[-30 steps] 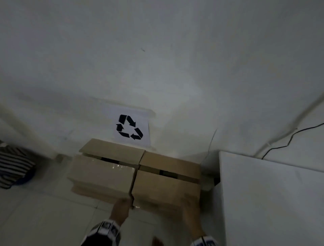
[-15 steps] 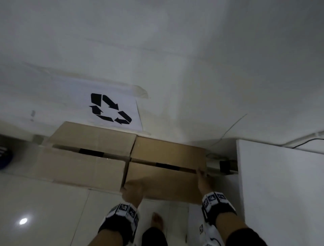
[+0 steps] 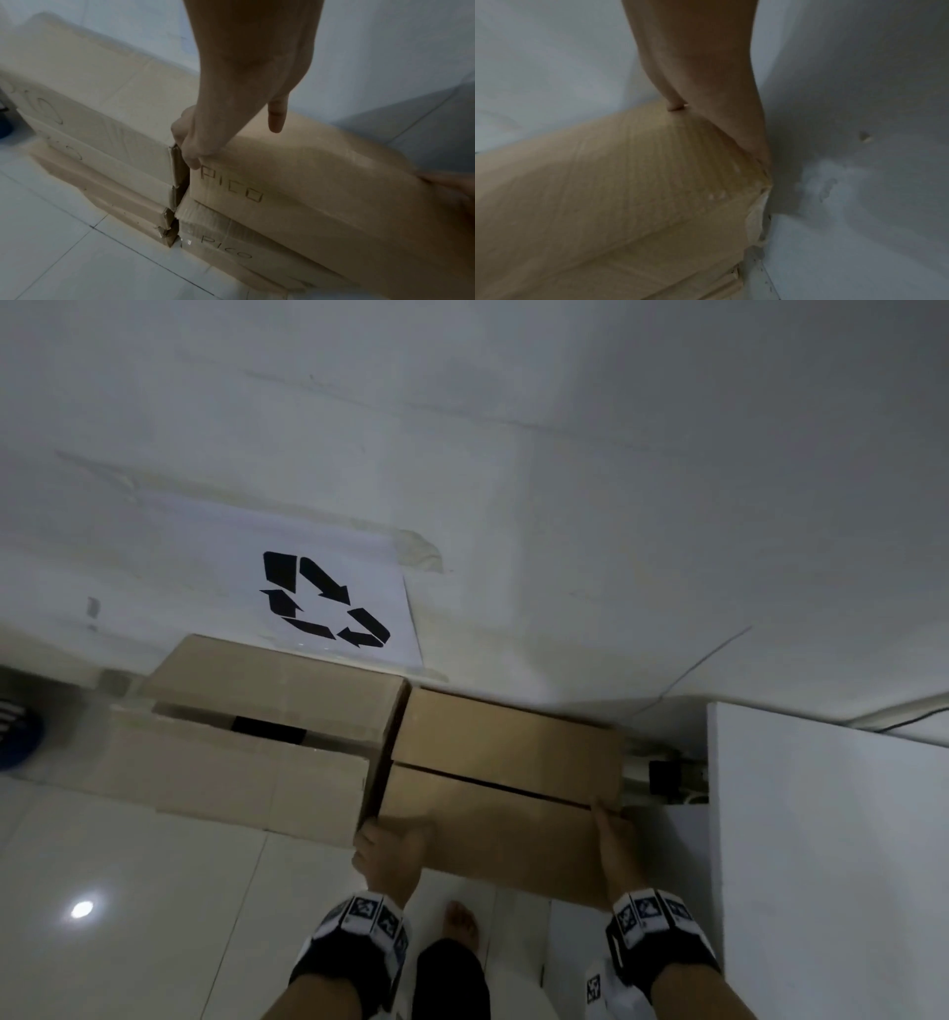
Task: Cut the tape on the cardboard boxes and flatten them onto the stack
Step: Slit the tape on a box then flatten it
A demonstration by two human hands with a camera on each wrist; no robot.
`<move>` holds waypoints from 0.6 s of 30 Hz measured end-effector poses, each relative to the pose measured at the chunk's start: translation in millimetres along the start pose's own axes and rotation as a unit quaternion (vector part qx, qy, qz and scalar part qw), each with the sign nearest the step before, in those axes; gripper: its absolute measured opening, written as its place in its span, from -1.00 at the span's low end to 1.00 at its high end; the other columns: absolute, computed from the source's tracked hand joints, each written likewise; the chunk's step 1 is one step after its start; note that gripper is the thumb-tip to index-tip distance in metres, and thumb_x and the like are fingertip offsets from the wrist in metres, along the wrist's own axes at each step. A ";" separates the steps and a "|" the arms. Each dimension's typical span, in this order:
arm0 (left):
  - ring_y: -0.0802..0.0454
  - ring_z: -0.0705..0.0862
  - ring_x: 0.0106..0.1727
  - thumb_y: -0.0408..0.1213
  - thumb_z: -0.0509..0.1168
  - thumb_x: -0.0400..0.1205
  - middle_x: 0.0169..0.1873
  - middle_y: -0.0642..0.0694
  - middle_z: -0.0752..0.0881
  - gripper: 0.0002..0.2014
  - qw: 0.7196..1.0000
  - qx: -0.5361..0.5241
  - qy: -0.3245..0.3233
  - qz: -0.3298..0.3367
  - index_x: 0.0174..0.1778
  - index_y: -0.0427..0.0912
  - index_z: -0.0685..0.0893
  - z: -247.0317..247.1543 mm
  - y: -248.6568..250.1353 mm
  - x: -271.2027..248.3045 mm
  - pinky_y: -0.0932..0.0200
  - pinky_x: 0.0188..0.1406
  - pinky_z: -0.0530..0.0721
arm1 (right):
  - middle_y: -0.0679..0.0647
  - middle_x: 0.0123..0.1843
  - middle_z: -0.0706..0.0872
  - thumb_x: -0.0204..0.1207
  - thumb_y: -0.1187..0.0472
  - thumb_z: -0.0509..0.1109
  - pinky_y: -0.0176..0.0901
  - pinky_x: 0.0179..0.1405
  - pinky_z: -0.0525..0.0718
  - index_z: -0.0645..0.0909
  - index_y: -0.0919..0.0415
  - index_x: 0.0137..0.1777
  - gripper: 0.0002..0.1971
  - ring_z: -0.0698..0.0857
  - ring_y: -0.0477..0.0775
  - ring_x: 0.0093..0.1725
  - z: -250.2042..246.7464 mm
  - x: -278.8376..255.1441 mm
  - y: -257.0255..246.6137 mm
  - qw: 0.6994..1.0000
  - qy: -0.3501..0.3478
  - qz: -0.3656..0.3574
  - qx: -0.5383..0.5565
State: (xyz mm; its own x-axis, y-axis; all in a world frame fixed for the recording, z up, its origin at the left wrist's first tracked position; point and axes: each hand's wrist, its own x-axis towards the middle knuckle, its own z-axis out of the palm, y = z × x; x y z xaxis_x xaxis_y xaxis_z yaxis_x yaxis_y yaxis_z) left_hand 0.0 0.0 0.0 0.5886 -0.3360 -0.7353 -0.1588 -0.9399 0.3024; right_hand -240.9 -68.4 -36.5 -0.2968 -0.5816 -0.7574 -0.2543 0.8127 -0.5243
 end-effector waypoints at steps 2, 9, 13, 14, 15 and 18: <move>-0.28 0.25 0.49 -0.03 0.38 0.54 0.51 -0.31 0.25 -0.23 1.000 -0.007 -0.023 -0.007 0.59 -0.22 0.20 -7.8 -4.4 -16.3 -0.15 0.40 0.31 | 0.08 0.00 0.67 0.62 -0.32 0.19 0.30 0.30 0.55 0.55 -0.07 -0.12 -0.65 0.64 0.22 0.02 -10.1 -15.6 9.4 1.000 0.019 0.011 -0.005; -0.33 0.38 0.44 -0.05 0.48 0.51 0.41 -0.33 0.37 -0.24 0.994 -0.081 -0.070 0.009 0.50 -0.31 0.29 -39.5 -35.4 -40.5 -0.17 0.39 0.42 | 0.25 0.38 0.60 0.75 -0.16 0.04 0.07 0.31 0.49 0.51 0.31 0.46 -0.42 0.55 0.17 0.16 -32.1 -78.1 42.9 0.998 -0.004 0.062 -0.002; -0.14 0.49 0.14 -0.08 0.52 0.49 0.15 -0.19 0.47 -0.34 0.977 -0.166 -0.127 0.032 0.30 -0.28 0.28 -62.7 -60.8 -67.8 -0.04 0.11 0.49 | 0.28 0.49 0.53 0.78 -0.07 0.04 0.02 0.35 0.43 0.47 0.37 0.51 -0.44 0.54 0.26 0.33 -41.0 -123.9 61.1 0.997 -0.006 0.069 -0.023; -0.12 0.46 0.12 -0.10 0.47 0.55 0.15 -0.18 0.44 -0.39 0.976 -0.165 -0.141 0.037 0.28 -0.26 0.25 -69.1 -70.0 -74.1 -0.01 0.08 0.46 | 0.30 0.53 0.49 0.77 -0.09 0.04 0.05 0.44 0.41 0.43 0.38 0.54 -0.42 0.51 0.30 0.43 -41.5 -133.6 68.7 0.997 -0.005 0.071 -0.028; -0.11 0.45 0.12 -0.10 0.43 0.58 0.16 -0.17 0.42 -0.43 0.976 -0.156 -0.147 0.045 0.26 -0.26 0.24 -76.5 -79.9 -80.0 0.00 0.07 0.45 | 0.32 0.56 0.46 0.77 -0.11 0.03 0.11 0.54 0.36 0.40 0.38 0.56 -0.39 0.46 0.33 0.49 -42.1 -144.9 75.2 0.997 -0.008 0.071 -0.023; -0.13 0.45 0.15 -0.02 0.42 0.57 0.21 -0.20 0.43 -0.42 0.978 -0.130 -0.150 0.059 0.23 -0.30 0.27 -98.8 -118.2 -96.0 -0.10 0.19 0.52 | 0.39 0.53 0.47 0.78 -0.07 0.02 0.12 0.56 0.34 0.39 0.45 0.54 -0.40 0.45 0.36 0.50 -45.4 -178.9 94.2 0.998 -0.020 0.043 -0.044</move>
State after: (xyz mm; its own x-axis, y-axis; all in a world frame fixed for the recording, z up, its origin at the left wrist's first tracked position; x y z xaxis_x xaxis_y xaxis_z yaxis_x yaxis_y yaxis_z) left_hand 40.6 149.4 94.8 0.3137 -0.4801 -0.8192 0.0178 -0.8596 0.5106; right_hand -253.5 110.5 67.3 -0.2852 -0.5068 -0.8135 -0.3105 0.8519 -0.4218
